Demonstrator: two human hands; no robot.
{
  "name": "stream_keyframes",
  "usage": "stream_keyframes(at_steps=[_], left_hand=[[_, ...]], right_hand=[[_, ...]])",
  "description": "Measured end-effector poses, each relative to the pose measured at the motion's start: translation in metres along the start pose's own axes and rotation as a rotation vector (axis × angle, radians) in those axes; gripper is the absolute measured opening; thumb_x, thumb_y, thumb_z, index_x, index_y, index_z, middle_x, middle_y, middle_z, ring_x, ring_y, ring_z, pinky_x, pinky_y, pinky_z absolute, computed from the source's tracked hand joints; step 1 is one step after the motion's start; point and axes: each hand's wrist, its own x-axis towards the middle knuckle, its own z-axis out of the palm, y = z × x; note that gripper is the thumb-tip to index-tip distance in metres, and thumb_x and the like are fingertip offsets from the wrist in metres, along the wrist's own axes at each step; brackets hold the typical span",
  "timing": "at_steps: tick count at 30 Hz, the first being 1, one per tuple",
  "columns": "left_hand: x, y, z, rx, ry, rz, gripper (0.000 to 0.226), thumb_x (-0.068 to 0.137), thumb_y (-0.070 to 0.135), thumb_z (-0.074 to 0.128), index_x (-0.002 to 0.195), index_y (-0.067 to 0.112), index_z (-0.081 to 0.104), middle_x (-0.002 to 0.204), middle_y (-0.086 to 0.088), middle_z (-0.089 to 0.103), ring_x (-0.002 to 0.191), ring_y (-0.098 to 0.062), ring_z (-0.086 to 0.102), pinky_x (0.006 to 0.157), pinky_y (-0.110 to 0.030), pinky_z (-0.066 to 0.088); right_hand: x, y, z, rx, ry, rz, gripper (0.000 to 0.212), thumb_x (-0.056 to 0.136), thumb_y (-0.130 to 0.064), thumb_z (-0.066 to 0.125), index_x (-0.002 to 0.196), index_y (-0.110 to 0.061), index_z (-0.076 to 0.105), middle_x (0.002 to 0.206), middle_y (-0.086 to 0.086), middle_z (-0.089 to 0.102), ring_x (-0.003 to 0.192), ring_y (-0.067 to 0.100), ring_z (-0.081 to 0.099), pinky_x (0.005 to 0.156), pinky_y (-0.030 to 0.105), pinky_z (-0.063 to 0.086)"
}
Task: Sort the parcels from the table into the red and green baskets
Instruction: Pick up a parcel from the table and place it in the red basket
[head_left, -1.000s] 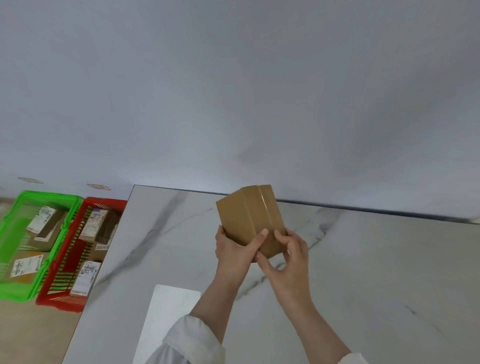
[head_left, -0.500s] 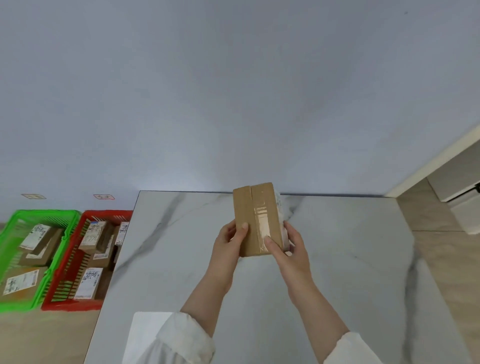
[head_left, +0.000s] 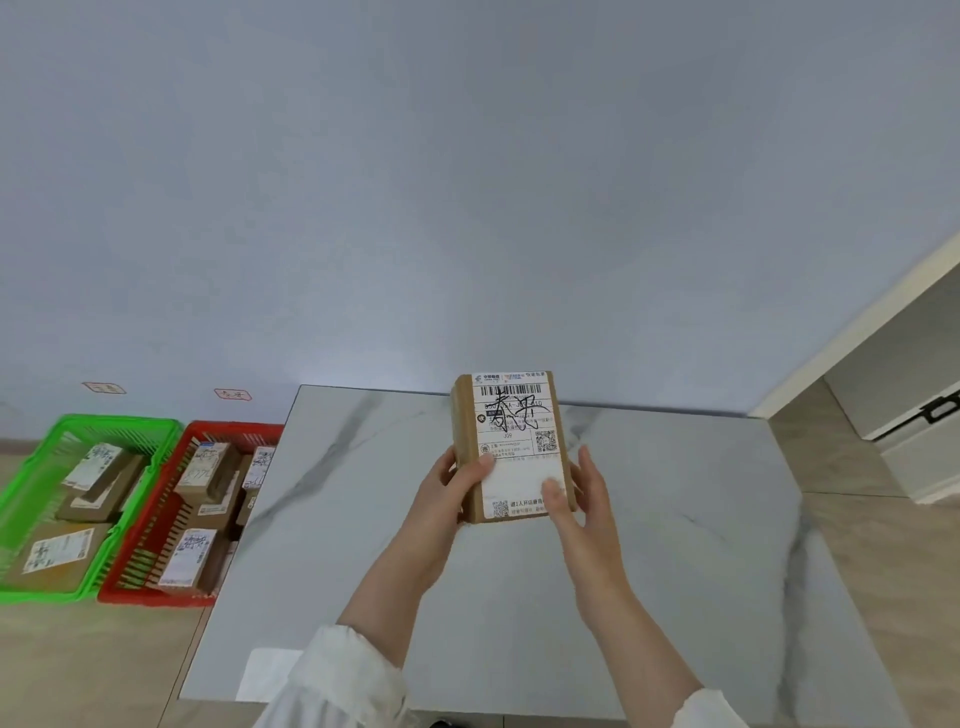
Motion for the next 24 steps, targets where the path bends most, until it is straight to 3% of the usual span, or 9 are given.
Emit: stream_keyframes(at_steps=[2,4,10,16,20,24], left_hand=[[-0.008,-0.002,0.006,0.022,-0.069,0.019,0.052,0.075,0.038,0.059,0.125,0.023,0.055,0.119,0.003,0.068,0.104,-0.014,0.066,0.097,-0.039,0.050],[-0.013,-0.009,0.017,0.020,-0.071,0.044,0.050,0.077,0.038,0.057,0.126,0.026,0.054,0.119,0.005,0.067,0.109,-0.013,0.064,0.101,-0.041,0.046],[-0.028,-0.042,0.074,-0.010,0.030,0.094,0.089,0.069,0.067,0.058,0.146,0.036,0.026,0.141,0.014,0.049,0.130,-0.007,0.045,0.115,-0.042,0.029],[-0.041,-0.063,0.112,-0.037,0.079,0.080,0.083,0.077,0.064,0.051,0.148,0.039,0.017,0.146,0.015,0.041,0.132,-0.004,0.040,0.117,-0.039,0.025],[-0.049,-0.067,0.121,-0.015,0.082,0.077,0.086,0.075,0.070,0.050,0.148,0.038,0.018,0.145,0.014,0.044,0.132,-0.006,0.041,0.117,-0.040,0.024],[-0.052,-0.064,0.122,-0.020,0.085,0.089,0.079,0.080,0.065,0.046,0.149,0.036,0.019,0.143,0.012,0.047,0.132,-0.007,0.042,0.117,-0.041,0.024]], right_hand=[[-0.004,-0.004,-0.014,0.089,-0.146,0.089,0.065,0.078,-0.044,0.065,0.137,-0.030,0.041,0.132,-0.009,0.055,0.120,0.006,0.053,0.106,0.038,0.041],[-0.011,-0.006,-0.026,0.132,-0.210,0.103,0.068,0.072,-0.044,0.061,0.135,-0.026,0.044,0.128,-0.007,0.060,0.114,0.005,0.059,0.102,0.038,0.045],[-0.030,0.003,-0.062,0.168,-0.126,0.082,0.072,0.073,-0.042,0.059,0.141,-0.027,0.038,0.130,-0.009,0.057,0.116,0.005,0.056,0.103,0.036,0.045],[-0.040,0.015,-0.094,0.171,-0.098,0.107,0.054,0.092,-0.031,0.050,0.144,-0.030,0.032,0.140,-0.008,0.049,0.126,0.007,0.047,0.108,0.033,0.036],[-0.050,0.012,-0.099,0.182,-0.073,0.111,0.052,0.095,-0.030,0.046,0.145,-0.030,0.029,0.142,-0.010,0.045,0.125,0.004,0.043,0.095,0.021,0.031],[-0.058,0.006,-0.096,0.198,-0.040,0.108,0.054,0.096,-0.031,0.045,0.146,-0.031,0.026,0.142,-0.011,0.044,0.121,0.002,0.042,0.095,0.020,0.030]])
